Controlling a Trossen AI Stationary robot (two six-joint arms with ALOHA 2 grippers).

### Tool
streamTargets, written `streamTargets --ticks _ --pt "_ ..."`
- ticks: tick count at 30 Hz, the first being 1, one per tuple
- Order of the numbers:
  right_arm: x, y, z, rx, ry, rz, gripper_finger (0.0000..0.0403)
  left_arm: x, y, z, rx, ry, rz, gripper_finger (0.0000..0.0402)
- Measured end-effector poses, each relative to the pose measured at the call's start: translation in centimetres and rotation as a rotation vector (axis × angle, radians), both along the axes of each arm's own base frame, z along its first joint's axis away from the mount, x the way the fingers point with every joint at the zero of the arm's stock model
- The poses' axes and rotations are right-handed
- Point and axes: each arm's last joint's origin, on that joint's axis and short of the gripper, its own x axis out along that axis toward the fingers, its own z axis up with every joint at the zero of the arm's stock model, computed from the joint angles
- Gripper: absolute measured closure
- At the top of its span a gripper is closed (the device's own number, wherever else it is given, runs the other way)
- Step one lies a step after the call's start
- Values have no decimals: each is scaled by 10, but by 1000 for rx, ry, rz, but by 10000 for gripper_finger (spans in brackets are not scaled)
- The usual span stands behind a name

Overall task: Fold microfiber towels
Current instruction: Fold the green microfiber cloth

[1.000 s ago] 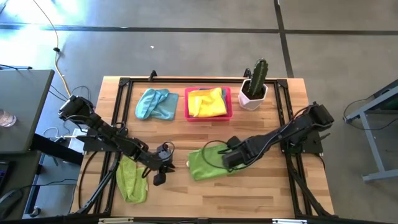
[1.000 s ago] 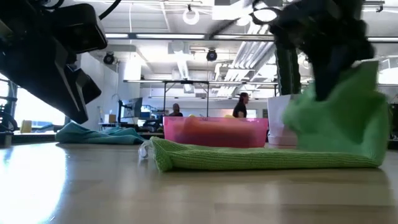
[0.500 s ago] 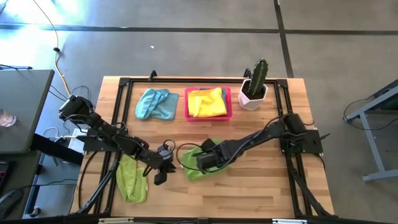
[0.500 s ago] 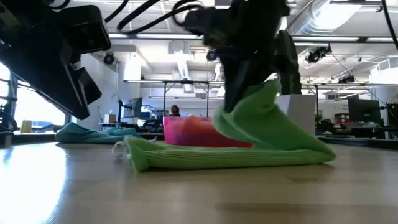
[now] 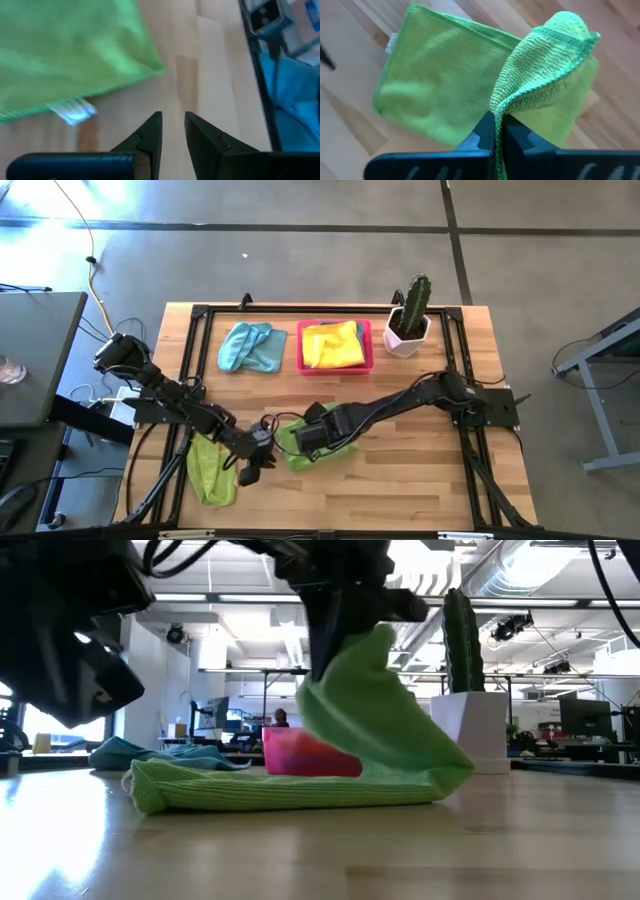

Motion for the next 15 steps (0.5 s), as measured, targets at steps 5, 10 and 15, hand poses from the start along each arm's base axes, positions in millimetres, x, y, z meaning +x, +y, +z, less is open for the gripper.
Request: streamTargets --ticks 5,10,15 --pt "21 2 -20 40 -20 4 403 -6 -11 0 -33 18 -58 328" --pt "38 5 -30 52 -28 3 403 -12 -21 0 -35 20 -105 328" --pt "48 8 -32 59 -52 6 403 -15 -25 -1 -27 30 -125 328"
